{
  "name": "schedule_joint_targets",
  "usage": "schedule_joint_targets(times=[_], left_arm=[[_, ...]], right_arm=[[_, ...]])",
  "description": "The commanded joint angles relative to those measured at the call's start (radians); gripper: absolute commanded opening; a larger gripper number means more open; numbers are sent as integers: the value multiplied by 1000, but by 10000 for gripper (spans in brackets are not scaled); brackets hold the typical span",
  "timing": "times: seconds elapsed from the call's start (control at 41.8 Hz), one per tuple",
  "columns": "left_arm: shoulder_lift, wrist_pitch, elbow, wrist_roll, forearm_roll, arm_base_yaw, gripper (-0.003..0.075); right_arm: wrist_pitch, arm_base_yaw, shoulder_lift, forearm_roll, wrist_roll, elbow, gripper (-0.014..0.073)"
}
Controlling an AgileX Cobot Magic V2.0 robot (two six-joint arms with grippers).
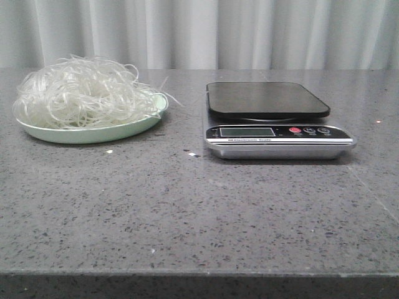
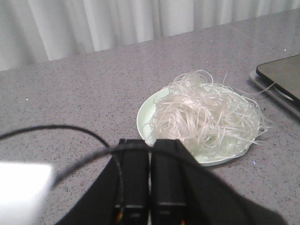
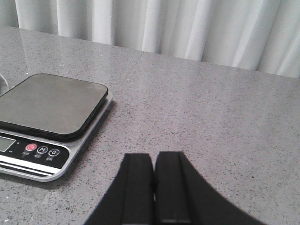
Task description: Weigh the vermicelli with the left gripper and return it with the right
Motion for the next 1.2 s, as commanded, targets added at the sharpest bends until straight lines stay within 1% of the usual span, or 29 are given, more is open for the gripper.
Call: schedule_joint_targets(times=[0.0, 0.096, 0.191, 0.335, 0.407, 0.574, 0.694, 0.813, 0.861, 0.957, 1.172], left_arm=[[3, -84, -27, -11, -7, 11, 136], [3, -100, -27, 6, -71, 40, 136], [-4, -109, -27, 96, -117, 106, 136], [-67, -127, 7, 99, -134, 207, 136], [-123, -170, 58, 99, -134, 251, 136], [-295, -319, 275, 99, -139, 324, 136], [-413, -386, 427, 99, -160, 349, 136], [-517, -386, 536, 99, -160, 351, 136], [-508, -323, 530, 99, -160, 351, 136], [-501, -311, 531, 99, -160, 351, 136], [-511, -386, 531, 97, -210, 347, 136]], right_arm=[[-81, -5, 6, -5, -9, -26, 151], [-81, -5, 6, -5, -9, -26, 151], [-81, -5, 6, -5, -9, -26, 151], [-81, -5, 6, -5, -9, -26, 151], [-80, -5, 6, -5, -9, -26, 151], [-80, -5, 6, -5, -9, -26, 151], [-80, -5, 6, -5, -9, -26, 151], [-79, -5, 6, -5, -9, -26, 151], [-78, -5, 7, -5, -9, -26, 151], [-75, -5, 7, -5, -9, -26, 151], [-75, -5, 7, -5, -9, -26, 151]])
